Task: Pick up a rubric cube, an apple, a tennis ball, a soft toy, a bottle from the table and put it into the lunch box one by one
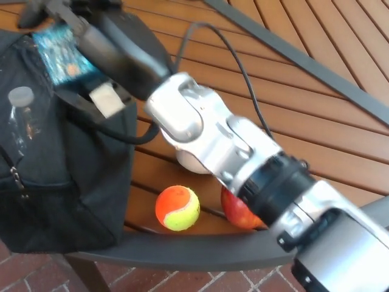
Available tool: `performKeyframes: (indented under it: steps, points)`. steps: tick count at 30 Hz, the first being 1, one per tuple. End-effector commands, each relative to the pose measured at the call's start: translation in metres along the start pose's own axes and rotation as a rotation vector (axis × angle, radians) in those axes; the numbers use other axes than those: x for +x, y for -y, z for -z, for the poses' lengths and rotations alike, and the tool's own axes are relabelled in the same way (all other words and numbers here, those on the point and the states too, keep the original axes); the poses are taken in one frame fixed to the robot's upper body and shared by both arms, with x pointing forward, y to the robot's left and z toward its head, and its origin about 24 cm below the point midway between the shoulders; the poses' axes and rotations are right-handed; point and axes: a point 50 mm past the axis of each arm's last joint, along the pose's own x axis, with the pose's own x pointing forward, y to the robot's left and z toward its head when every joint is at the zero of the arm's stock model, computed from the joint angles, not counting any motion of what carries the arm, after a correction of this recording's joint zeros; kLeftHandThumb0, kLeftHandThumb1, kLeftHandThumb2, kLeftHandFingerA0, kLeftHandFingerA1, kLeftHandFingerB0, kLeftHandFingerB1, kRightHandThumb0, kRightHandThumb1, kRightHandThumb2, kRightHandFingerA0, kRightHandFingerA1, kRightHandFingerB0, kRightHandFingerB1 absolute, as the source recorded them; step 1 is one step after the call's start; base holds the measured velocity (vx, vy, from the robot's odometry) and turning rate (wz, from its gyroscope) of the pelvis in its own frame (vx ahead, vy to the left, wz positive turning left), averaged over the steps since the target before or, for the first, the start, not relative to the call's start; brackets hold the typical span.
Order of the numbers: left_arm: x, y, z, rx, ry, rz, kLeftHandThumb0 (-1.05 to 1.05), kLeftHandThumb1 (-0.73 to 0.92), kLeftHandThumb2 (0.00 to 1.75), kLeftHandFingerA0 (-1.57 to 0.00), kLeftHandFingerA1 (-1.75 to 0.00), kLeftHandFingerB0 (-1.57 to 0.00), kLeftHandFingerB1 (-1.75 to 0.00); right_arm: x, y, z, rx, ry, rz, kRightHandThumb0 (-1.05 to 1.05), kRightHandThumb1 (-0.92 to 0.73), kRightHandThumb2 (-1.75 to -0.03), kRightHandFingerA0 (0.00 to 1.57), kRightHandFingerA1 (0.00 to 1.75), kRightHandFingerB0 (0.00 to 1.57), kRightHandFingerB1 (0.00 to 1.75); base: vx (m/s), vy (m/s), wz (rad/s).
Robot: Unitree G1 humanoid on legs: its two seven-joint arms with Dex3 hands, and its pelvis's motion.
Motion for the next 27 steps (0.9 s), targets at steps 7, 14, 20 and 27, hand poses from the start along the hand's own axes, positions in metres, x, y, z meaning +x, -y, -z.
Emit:
performKeyframes:
  steps: [7, 14, 20, 27]
  points:
    - [-0.012, 0.029, 0.01, -0.023, -0.013, 0.067, -0.09, 0.61, 0.91, -1.05, -1.12, -0.99, -1.07, 0.051, 0.028, -0.064, -0.329, 0.289, -0.067, -0.33, -0.54, -0.84, 0.87, 1.34, 0.82, 1.16, 0.0, 0.0, 0.0]
    - [-0.011, 0.028, 0.008, 0.004, -0.008, 0.064, -0.1, 0.59, 0.9, -1.08, -1.09, -1.01, -1.05, 0.062, 0.054, -0.075, -0.461, 0.366, -0.066, -0.36, -0.44, -0.97, 0.97, 1.08, 0.81, 0.9, 0.0, 0.0, 0.0]
    - [-0.011, 0.029, 0.008, -0.027, -0.011, 0.068, -0.07, 0.56, 0.95, -1.07, -1.11, -1.02, -1.08, 0.058, 0.046, -0.063, -0.407, 0.311, -0.107, -0.26, -0.48, -0.73, 0.83, 1.07, 0.81, 0.84, 0.0, 0.0, 0.0]
    - [-0.013, 0.03, 0.01, -0.028, -0.012, 0.077, -0.1, 0.62, 0.87, -1.04, -1.1, -0.97, -1.07, 0.04, 0.018, -0.034, -0.362, 0.216, -0.195, -0.22, -0.5, -0.78, 0.9, 1.25, 0.83, 0.94, 0.0, 0.0, 0.0]
